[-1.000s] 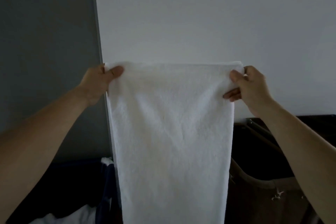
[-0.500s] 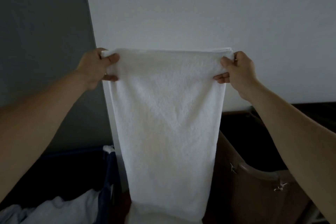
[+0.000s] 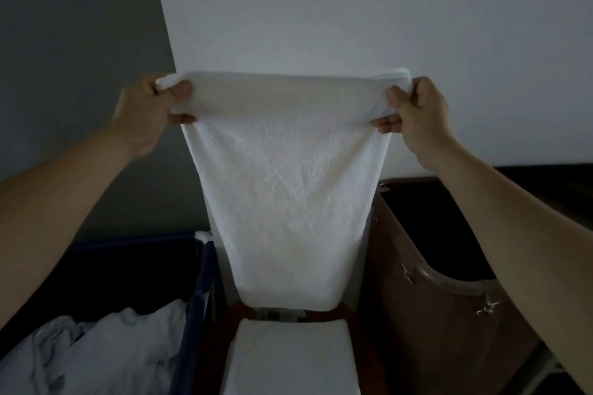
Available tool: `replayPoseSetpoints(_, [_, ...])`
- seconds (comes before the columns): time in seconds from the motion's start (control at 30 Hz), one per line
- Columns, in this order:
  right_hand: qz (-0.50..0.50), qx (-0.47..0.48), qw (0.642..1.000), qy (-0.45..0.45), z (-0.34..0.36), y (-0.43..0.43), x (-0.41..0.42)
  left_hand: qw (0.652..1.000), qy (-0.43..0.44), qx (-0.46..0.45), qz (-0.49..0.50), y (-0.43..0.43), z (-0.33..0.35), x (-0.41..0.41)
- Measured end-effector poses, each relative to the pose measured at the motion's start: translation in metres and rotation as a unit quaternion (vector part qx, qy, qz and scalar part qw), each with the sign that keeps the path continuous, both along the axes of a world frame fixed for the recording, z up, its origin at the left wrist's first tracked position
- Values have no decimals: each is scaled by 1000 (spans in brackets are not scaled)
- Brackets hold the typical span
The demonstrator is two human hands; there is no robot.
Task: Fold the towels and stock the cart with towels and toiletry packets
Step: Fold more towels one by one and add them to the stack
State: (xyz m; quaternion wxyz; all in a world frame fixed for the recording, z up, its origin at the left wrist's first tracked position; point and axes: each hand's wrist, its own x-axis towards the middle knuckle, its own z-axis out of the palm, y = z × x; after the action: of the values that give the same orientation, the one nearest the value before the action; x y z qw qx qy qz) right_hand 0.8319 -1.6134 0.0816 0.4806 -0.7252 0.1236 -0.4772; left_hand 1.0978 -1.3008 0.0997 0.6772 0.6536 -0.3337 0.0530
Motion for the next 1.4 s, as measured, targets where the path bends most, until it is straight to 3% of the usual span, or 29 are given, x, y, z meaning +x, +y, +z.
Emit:
replayPoseSetpoints(0.23, [-3, 0, 996, 94, -77, 83, -91, 992, 100, 25, -79, 97, -80, -91])
replayPoseSetpoints(0.47, [-42, 27, 976, 211, -173, 168, -174, 951, 211, 164, -157, 184, -184, -161])
replayPoseSetpoints(0.67, [20, 74, 917, 392, -238, 201, -211, 887, 280, 318, -187, 219, -266, -189])
replayPoseSetpoints(0.87, [98, 91, 854, 502, -266, 180, -222, 769, 298, 483, -293, 216, -280, -175])
replayPoseSetpoints(0.93, [117, 122, 842, 512, -274, 163, -213, 750, 292, 508, -308, 203, -281, -163])
replayPoseSetpoints(1.17, [93, 238, 853, 455, -334, 83, -122, 794, 366, 451, -179, 111, -325, -91])
replayPoseSetpoints(1.4, [2, 292, 811, 506, -475, 21, -19, 794, 427, 430, -45, 4, -460, -29])
